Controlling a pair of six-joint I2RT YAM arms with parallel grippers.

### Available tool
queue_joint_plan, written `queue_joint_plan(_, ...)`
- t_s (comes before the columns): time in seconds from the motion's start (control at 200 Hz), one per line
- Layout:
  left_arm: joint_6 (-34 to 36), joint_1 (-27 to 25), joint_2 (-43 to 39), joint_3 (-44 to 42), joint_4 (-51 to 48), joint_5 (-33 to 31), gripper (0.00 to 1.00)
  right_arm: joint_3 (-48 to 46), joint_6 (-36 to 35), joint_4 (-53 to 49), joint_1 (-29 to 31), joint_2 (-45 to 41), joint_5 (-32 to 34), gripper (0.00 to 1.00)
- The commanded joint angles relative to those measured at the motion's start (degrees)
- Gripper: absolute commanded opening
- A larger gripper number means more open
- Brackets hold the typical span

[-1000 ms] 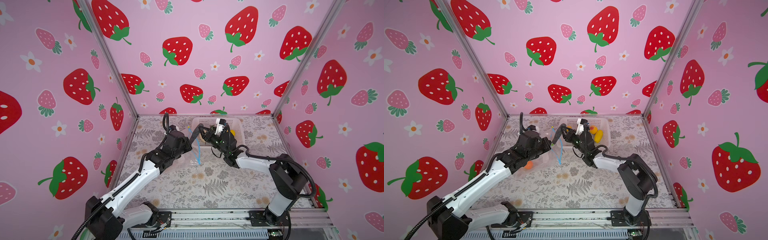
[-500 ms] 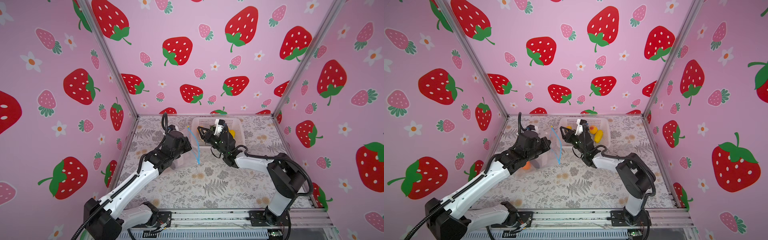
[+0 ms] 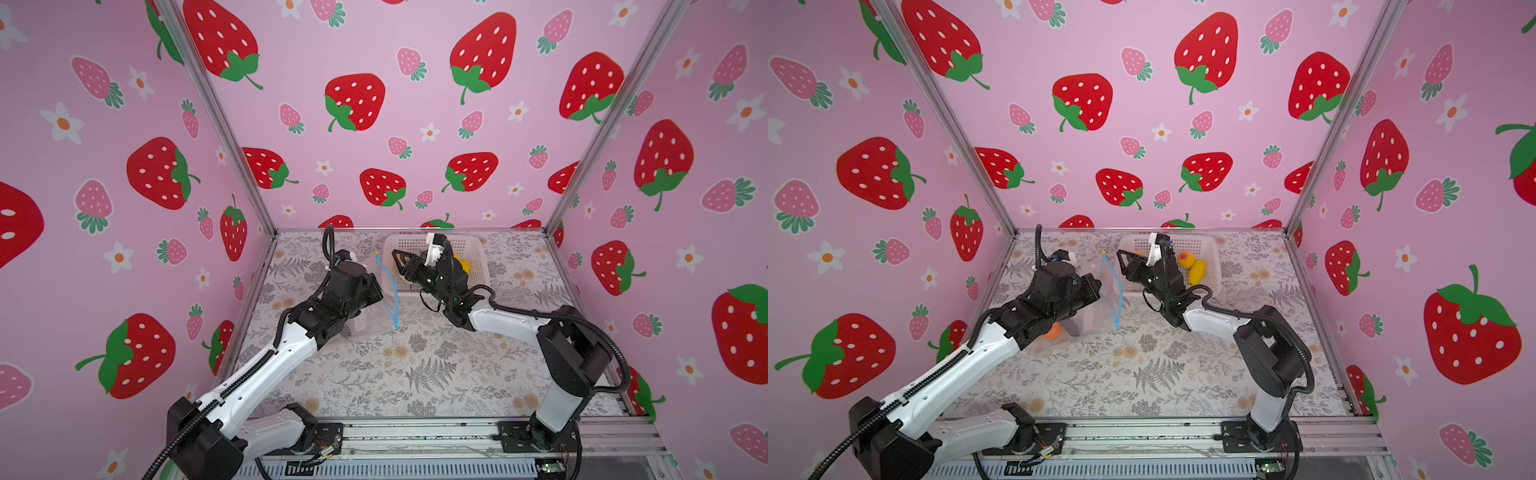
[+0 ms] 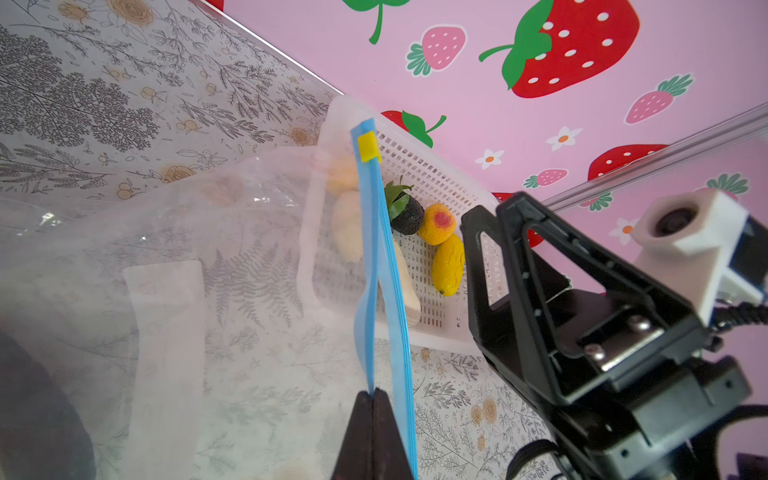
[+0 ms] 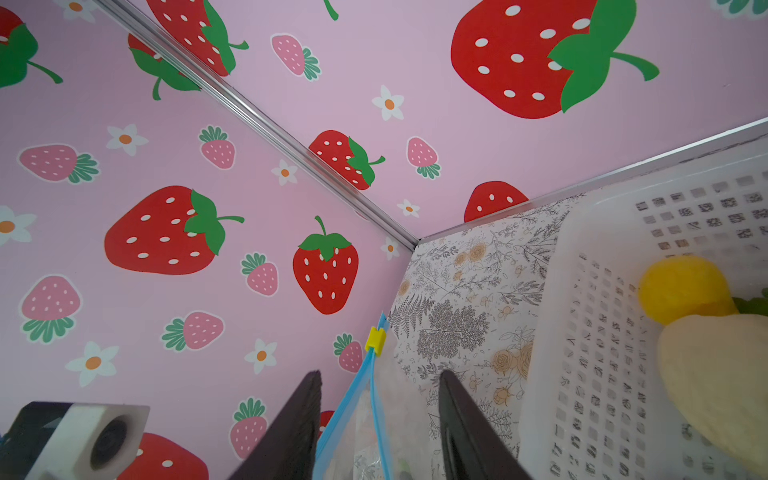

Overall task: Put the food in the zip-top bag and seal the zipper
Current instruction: 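Move the right gripper back over the basket toward the cream bun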

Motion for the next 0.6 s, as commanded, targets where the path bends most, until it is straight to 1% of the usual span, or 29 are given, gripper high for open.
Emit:
queue_joint_plan(0.0,0.00,0.38,-1.10,0.13,0.29,-1.19,0.00,4.50,-6.04,-8.81,-0.76,-1.75,-1.43,0.49)
queue_joint_plan(0.07,0.17,0.46,-1.04,0.11,0.28,-1.12,0.00,7.13,-8.14,-12.71,-1.68,-0.33,-3.55,0.50)
queue_joint_plan(0.155,0.43,0.47,-1.17,-0.12,0.32,-1.23,0.00,12.08,-11.71,-20.53,-3.29,2.56,-7.27,0.49)
queue_joint_plan(0.245,0.66,0.45,-1.39,-0.45,0.23,-1.56,0.00,15.90,-14.78,-27.24,-4.77,4.48,-8.47,0.49)
queue_joint_plan(0.355,0.72,0.51,-1.79,-0.97,0.33,-1.82,0.00,17.07,-17.64,-29.65,-5.91,4.98,-7.48,0.51)
queue_joint_plan(0.425,0.76,0.47,-1.70,-1.07,0.48,-1.79,0.00,19.50,-20.28,-33.15,-6.23,6.13,-5.91,0.51)
queue_joint_plan(0.44,0.72,0.50,-1.65,-1.09,0.50,-1.82,0.00,20.46,-21.24,-34.61,-6.36,6.64,-5.36,0.55)
queue_joint_plan(0.485,0.73,0.46,-1.43,-1.14,0.49,-1.74,0.00,22.98,-23.16,-37.81,-6.57,7.82,-3.99,0.56)
queue_joint_plan(0.595,0.66,0.45,-1.18,-1.20,0.58,-1.47,0.00,26.29,-26.86,-42.23,-7.10,10.14,-1.41,0.56)
